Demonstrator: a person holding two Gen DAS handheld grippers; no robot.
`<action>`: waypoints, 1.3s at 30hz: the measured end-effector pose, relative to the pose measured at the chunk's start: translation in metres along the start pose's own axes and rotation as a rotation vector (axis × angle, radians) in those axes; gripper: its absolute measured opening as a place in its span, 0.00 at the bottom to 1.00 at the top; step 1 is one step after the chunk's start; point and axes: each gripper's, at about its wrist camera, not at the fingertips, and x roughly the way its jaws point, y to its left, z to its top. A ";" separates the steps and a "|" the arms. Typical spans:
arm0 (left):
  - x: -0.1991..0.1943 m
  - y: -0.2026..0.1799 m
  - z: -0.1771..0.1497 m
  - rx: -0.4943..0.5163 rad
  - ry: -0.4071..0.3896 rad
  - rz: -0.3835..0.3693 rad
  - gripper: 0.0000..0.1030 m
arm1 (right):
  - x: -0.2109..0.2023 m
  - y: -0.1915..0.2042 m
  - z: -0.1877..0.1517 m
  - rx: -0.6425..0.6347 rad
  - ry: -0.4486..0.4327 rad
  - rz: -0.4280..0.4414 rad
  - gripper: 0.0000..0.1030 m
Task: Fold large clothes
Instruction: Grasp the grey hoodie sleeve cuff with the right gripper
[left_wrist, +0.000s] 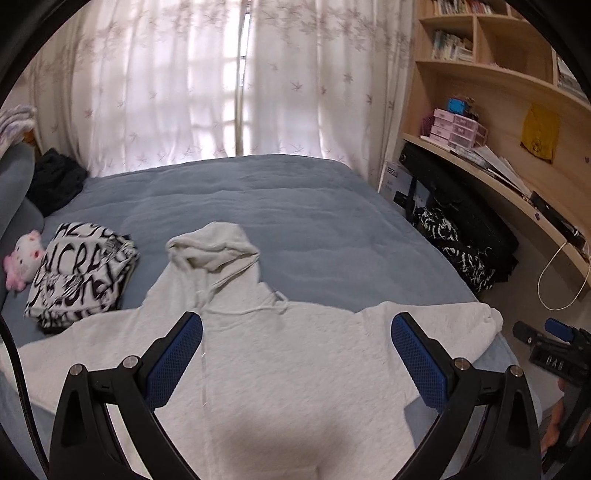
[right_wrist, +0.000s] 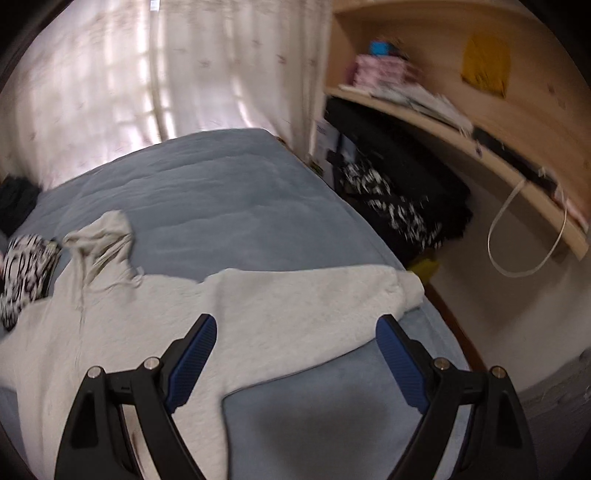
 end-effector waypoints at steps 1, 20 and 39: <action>0.009 -0.008 0.001 0.007 0.006 -0.002 0.98 | 0.008 -0.009 0.002 0.020 0.010 0.014 0.86; 0.179 -0.095 -0.071 -0.032 0.252 0.005 0.91 | 0.191 -0.165 -0.049 0.535 0.236 0.133 0.78; 0.206 -0.079 -0.091 -0.059 0.298 0.051 0.91 | 0.220 -0.178 -0.043 0.712 0.080 0.213 0.11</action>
